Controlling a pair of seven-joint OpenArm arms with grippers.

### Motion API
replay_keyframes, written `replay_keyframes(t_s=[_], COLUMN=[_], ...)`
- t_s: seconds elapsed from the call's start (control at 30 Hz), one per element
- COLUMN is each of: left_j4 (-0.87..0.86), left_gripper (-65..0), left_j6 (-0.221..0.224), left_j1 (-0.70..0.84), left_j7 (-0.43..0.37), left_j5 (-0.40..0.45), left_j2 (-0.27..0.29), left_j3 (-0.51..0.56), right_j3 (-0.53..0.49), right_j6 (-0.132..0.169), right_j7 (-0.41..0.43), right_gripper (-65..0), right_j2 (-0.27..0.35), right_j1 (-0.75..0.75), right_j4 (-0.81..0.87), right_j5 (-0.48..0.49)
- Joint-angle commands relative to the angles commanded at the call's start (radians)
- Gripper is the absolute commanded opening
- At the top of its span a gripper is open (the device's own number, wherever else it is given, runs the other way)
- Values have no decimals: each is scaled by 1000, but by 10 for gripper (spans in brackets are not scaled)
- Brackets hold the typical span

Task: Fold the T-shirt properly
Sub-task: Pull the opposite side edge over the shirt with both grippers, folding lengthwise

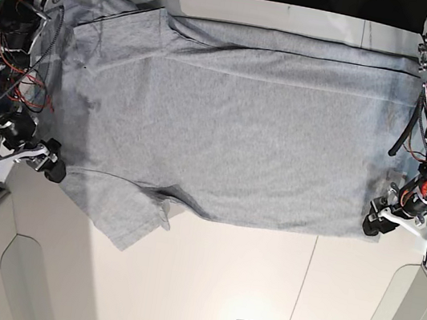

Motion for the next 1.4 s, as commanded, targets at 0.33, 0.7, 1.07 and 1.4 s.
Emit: replay_keyframes(t_s=[0.33,0.7,1.07,1.4], left_j4=[0,22,188,273], left_gripper=[-231,-650,-650,-650], left_j6=[-31,-31,-31,-31], left_j1=[0,0,3,9], left_j7=[34,86,253,392], left_j5=[-4,-5,-93,-263], left_j2=[11,0,-56,-127], left_j3=[0,0,0,0], right_j3=[-102,-101,-101,-101], right_j6=[-1,3,3,3], right_j7=[0,-21,-174,-304], right_gripper=[-284,-650,-650,-650], right_j2=[-31,-24,-24,27], right_j1=[0,2,-1,-125], right_j4=[0,9,189,468], right_j5=[21,20,39,174])
